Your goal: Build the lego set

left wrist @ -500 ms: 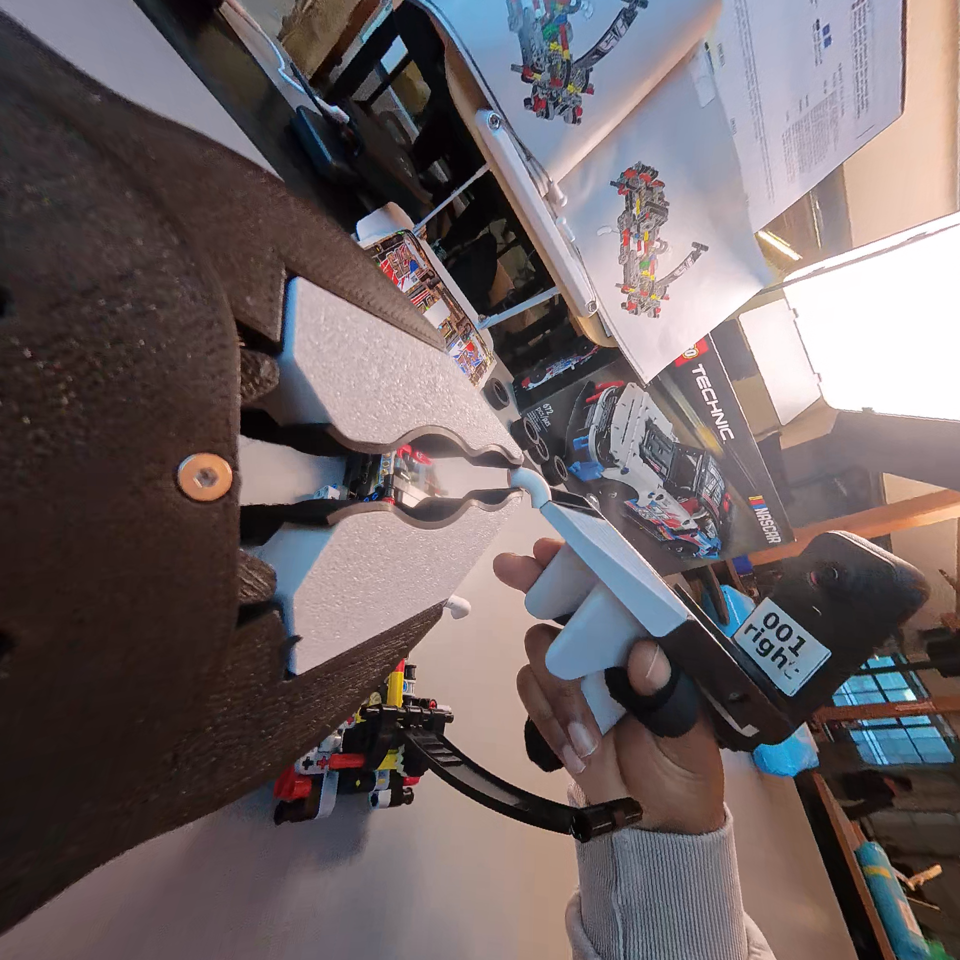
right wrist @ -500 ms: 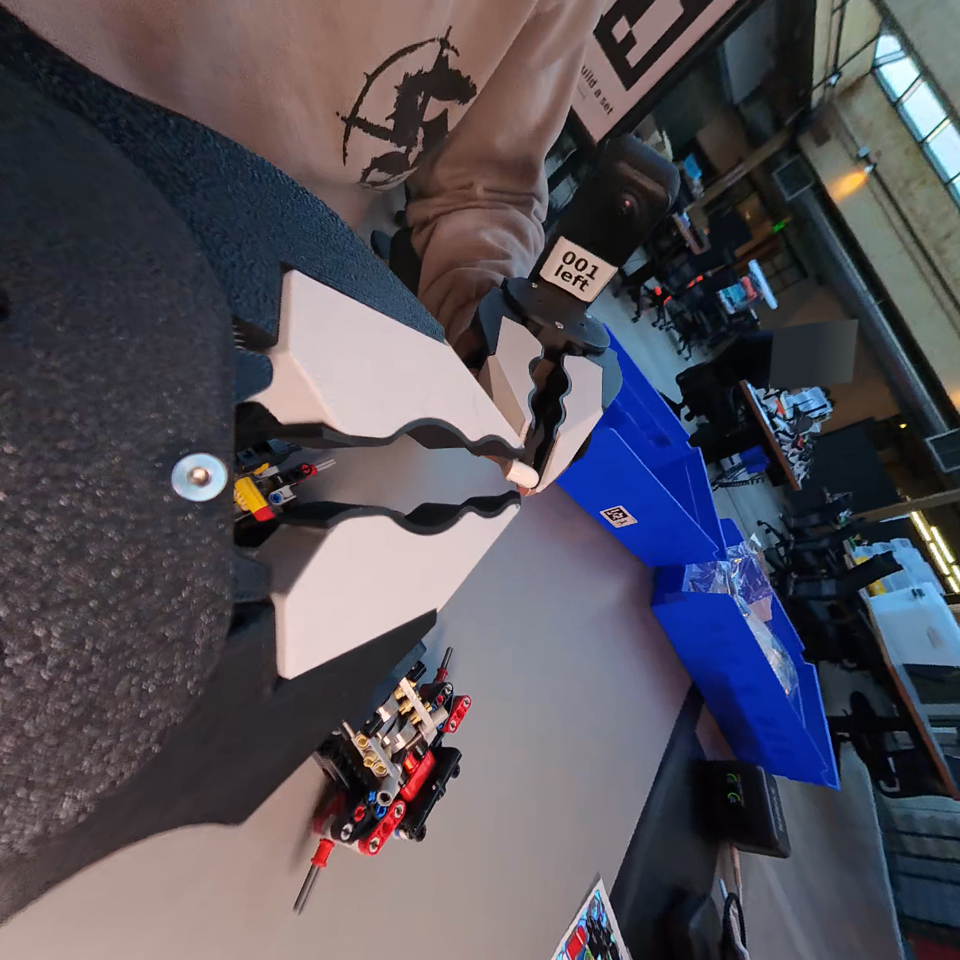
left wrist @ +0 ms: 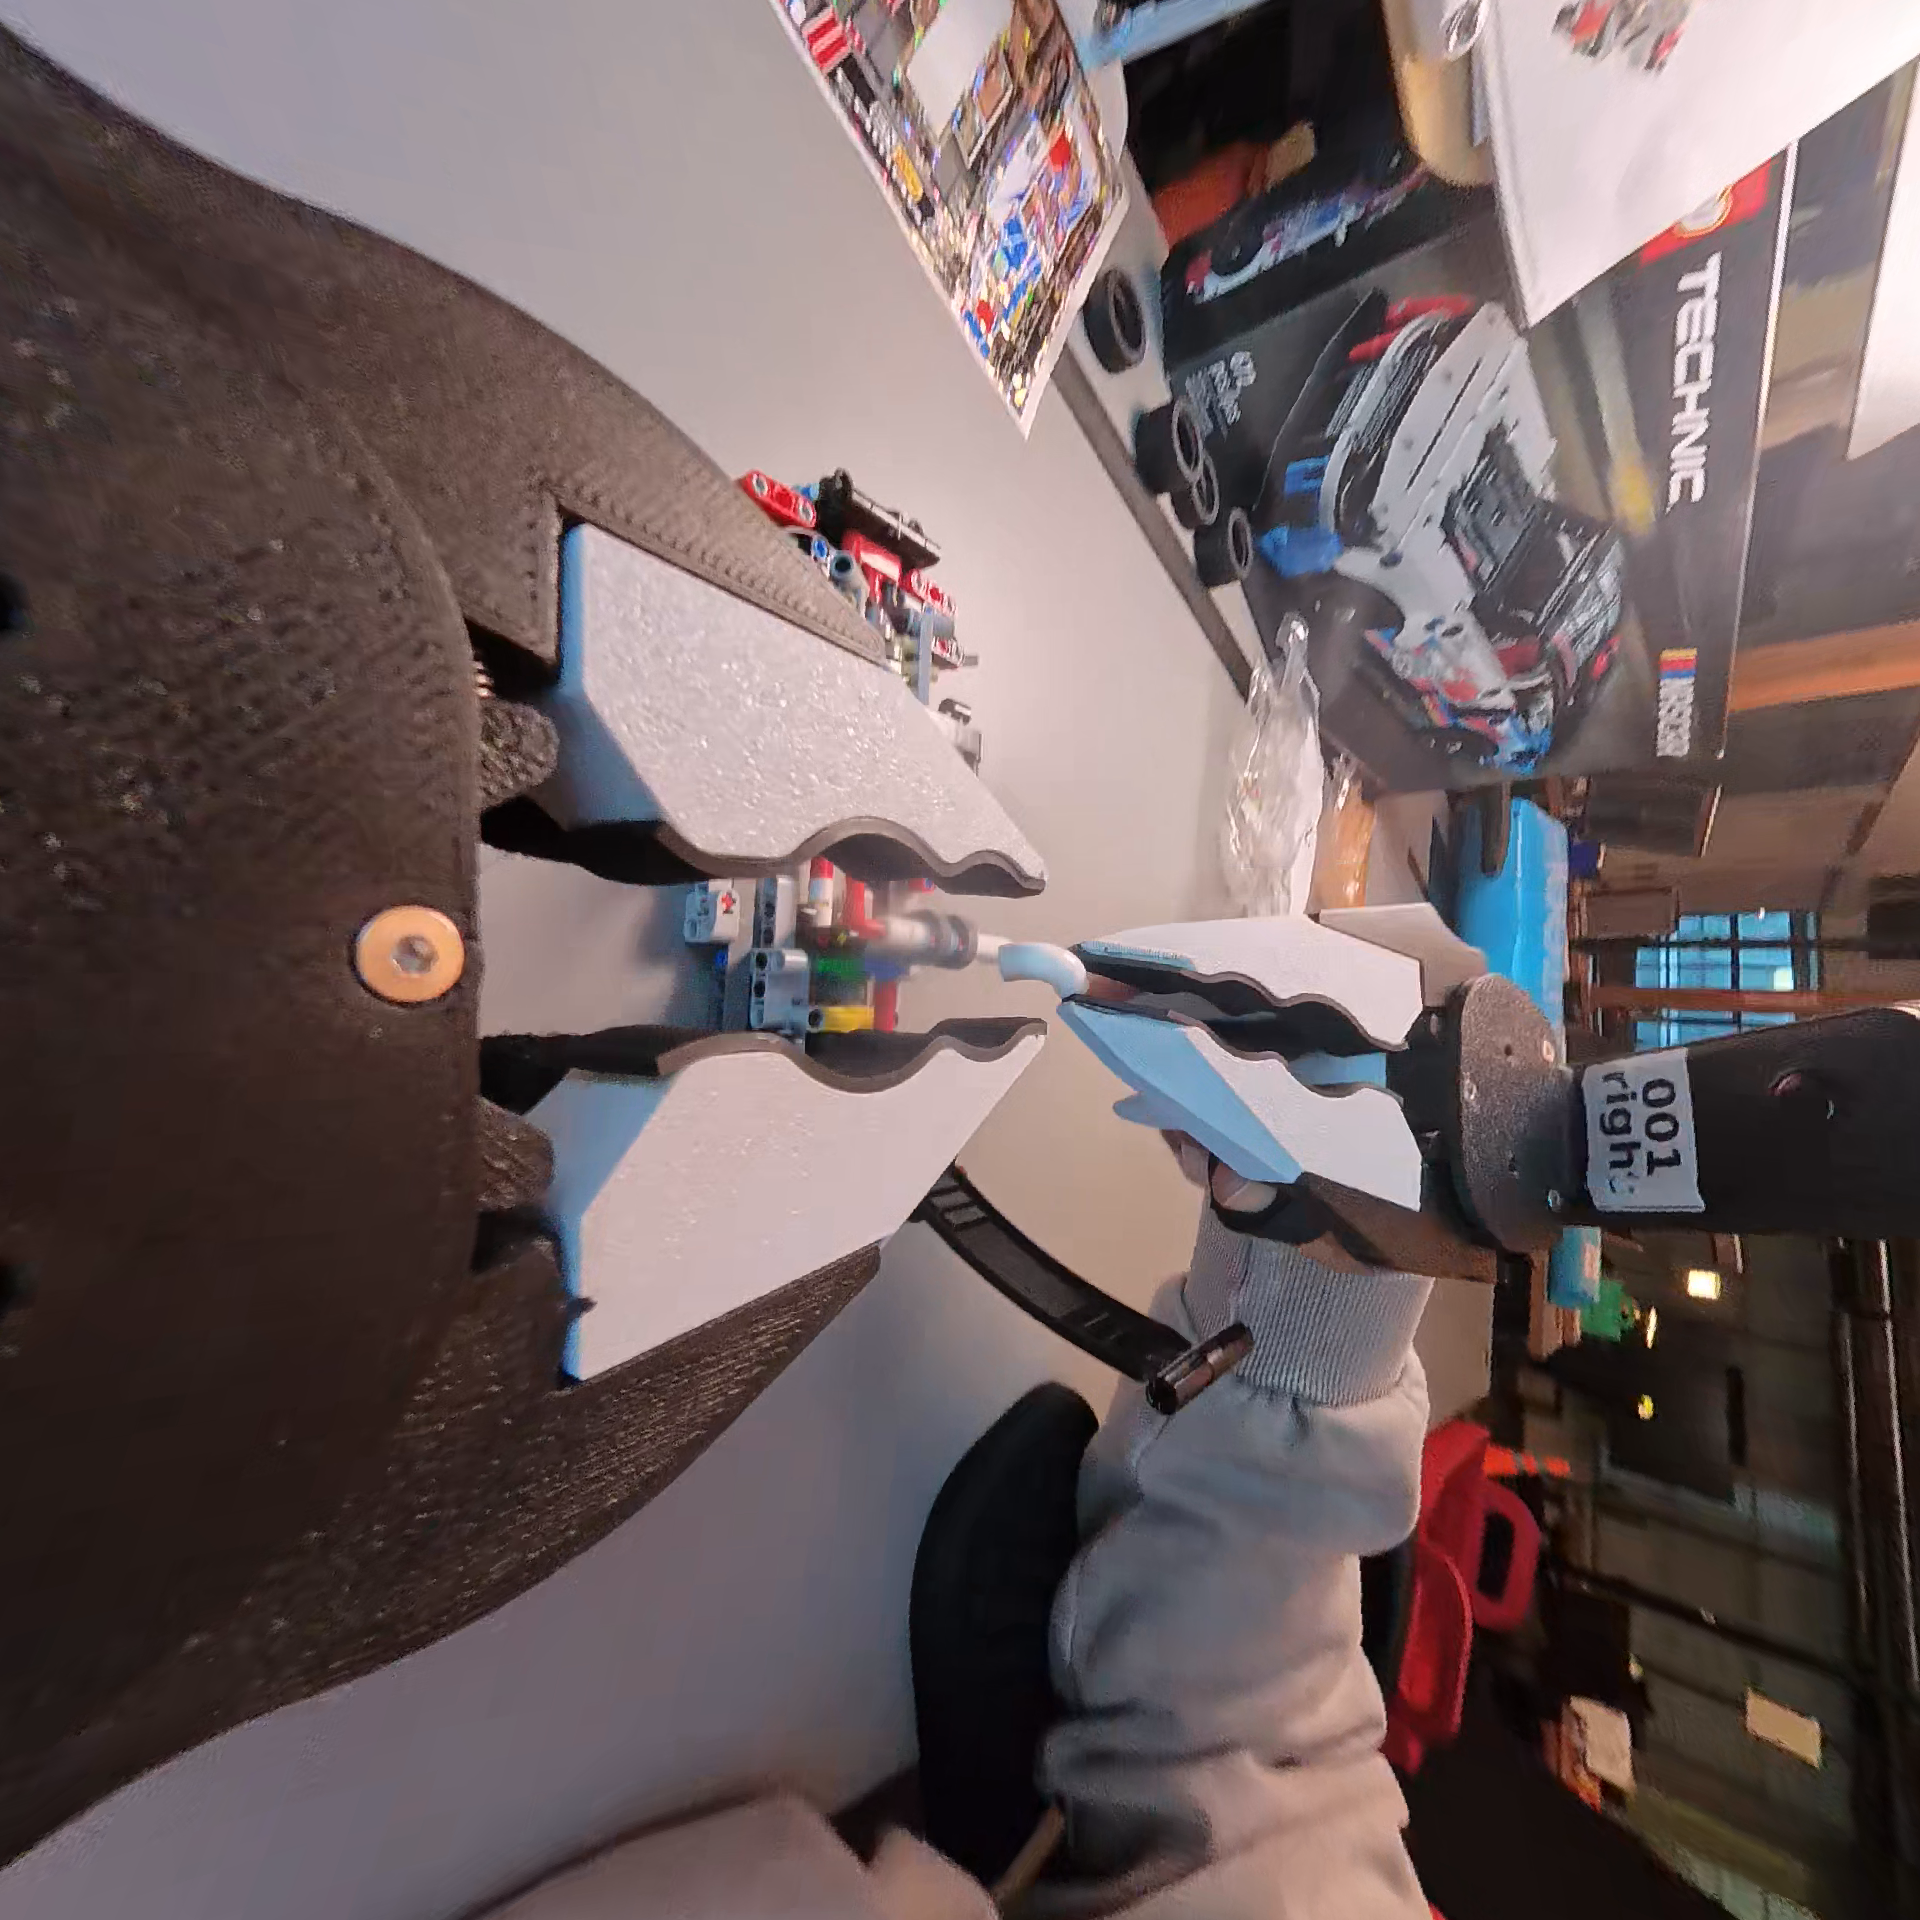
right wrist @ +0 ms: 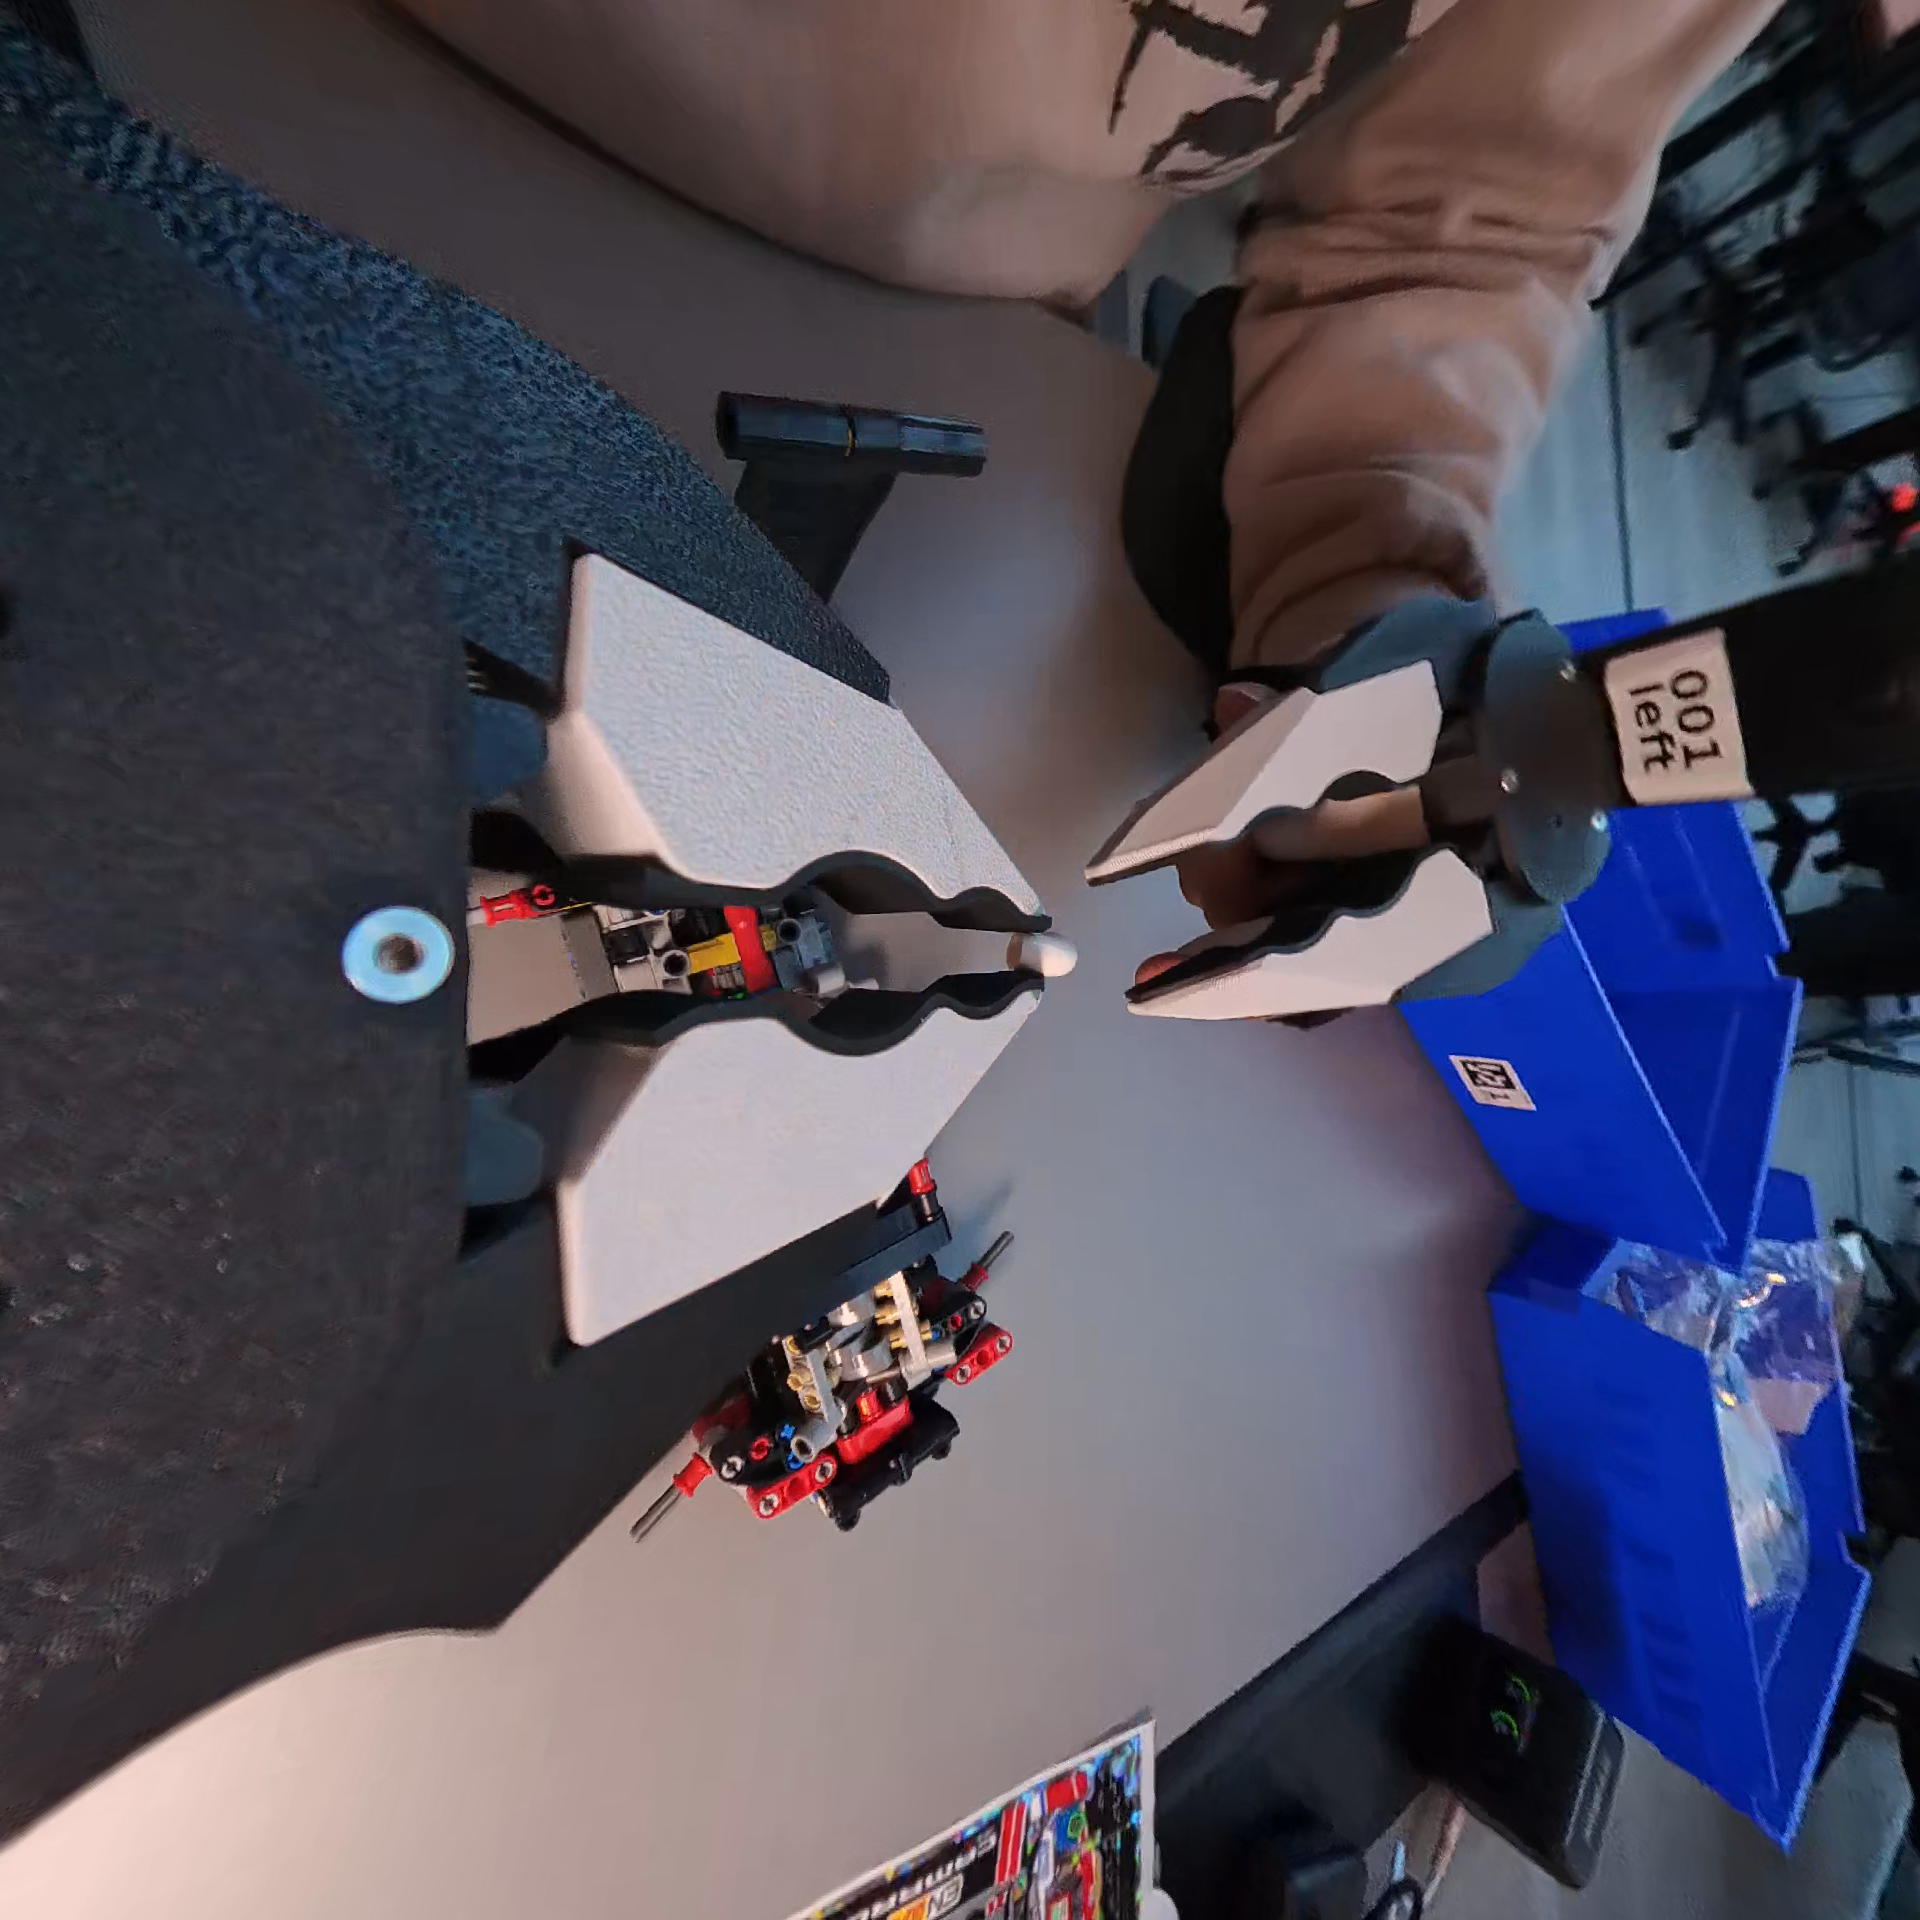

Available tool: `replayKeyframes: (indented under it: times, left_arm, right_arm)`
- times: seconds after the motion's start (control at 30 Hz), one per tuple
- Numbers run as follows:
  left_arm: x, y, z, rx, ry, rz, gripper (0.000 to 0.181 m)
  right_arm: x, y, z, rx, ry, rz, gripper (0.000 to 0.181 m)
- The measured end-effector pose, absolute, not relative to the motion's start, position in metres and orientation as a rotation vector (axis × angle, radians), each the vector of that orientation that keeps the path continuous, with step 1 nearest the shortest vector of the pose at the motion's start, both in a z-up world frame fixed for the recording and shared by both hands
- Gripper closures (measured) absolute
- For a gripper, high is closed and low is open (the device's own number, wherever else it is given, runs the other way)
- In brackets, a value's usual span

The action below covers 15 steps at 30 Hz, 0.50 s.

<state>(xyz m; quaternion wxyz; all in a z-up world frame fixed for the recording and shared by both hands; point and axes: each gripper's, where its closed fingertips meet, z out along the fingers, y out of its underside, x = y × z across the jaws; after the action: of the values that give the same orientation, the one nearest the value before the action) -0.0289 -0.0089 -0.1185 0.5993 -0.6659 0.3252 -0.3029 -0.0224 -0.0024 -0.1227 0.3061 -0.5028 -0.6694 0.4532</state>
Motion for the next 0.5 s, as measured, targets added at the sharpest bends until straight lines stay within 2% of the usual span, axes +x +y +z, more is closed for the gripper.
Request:
replayKeyframes:
  times: [0.5]
  left_arm:
    - [-0.019,-0.022,-0.138,-1.611,0.883,-0.829,0.175]
  right_arm:
    - [-0.026,-0.023,-0.142,-1.16,-2.093,1.143,0.176]
